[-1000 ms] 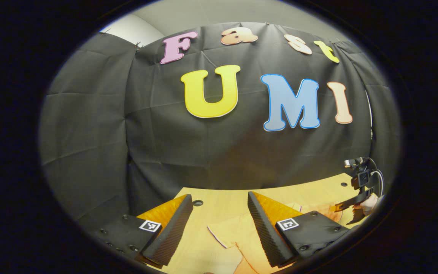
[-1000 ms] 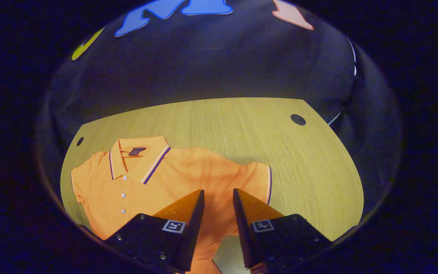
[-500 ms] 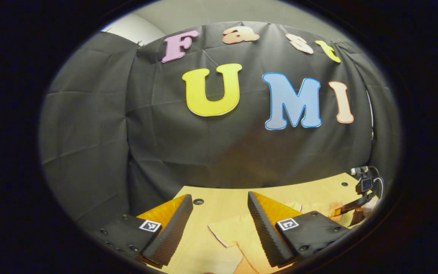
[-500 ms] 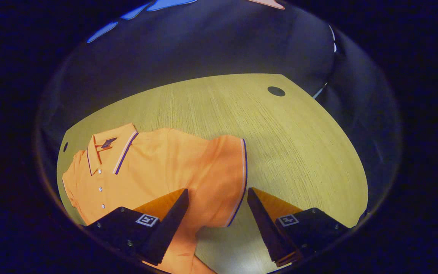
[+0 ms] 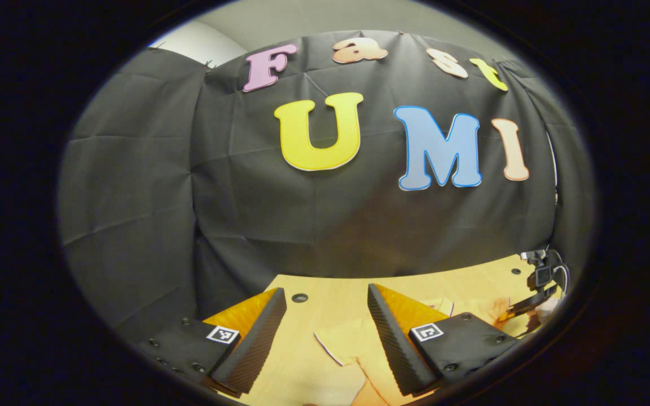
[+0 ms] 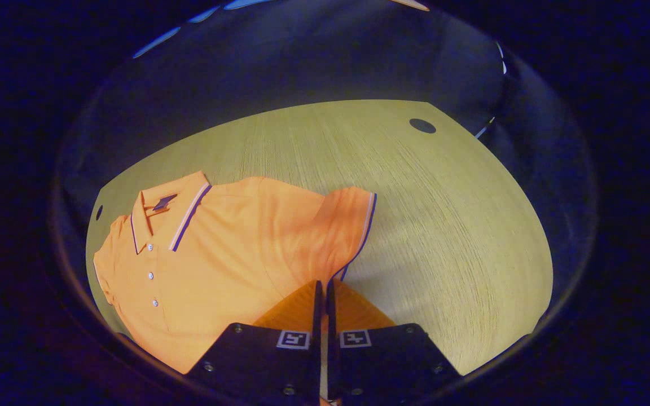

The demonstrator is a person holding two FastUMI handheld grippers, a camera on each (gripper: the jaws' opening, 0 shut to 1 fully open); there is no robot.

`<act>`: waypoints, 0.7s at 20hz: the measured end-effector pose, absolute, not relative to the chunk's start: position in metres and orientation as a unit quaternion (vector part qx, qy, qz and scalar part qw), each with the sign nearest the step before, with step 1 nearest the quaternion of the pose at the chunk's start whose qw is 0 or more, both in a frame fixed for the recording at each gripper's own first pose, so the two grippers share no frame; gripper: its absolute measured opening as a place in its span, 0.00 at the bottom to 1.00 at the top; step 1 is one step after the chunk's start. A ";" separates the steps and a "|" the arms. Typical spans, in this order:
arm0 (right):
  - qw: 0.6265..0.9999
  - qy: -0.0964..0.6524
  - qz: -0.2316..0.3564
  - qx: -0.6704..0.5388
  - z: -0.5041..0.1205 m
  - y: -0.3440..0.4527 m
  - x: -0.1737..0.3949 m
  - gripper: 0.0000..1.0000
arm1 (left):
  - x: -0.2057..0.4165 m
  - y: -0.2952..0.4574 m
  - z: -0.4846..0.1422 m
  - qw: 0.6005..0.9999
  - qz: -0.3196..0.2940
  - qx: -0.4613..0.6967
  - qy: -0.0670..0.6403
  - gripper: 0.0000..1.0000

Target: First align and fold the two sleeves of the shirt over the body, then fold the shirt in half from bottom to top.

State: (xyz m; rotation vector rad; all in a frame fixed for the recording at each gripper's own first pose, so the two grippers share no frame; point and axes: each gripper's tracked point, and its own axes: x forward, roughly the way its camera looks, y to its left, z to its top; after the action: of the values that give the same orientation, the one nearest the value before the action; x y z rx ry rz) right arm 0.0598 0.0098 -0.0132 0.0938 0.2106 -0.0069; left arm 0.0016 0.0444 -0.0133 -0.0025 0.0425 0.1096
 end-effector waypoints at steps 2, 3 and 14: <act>0.994 0.103 -0.002 0.020 -0.015 0.013 0.064 0.00 | 0.003 0.046 -0.014 0.998 0.056 -0.003 0.022 0.95; 0.995 0.101 -0.004 -0.003 -0.013 0.013 0.062 0.00 | 0.002 0.046 -0.015 0.998 0.056 -0.004 0.023 0.95; 0.986 0.022 0.111 -0.125 0.032 0.145 0.026 0.00 | -0.001 0.052 -0.011 0.998 0.059 -0.005 0.017 0.94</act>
State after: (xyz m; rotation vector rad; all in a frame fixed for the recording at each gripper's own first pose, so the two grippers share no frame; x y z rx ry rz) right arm 0.0260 0.1447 0.0318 -0.2519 0.0433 0.2239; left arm -0.0006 0.0515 -0.0115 -0.0100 0.0341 0.1190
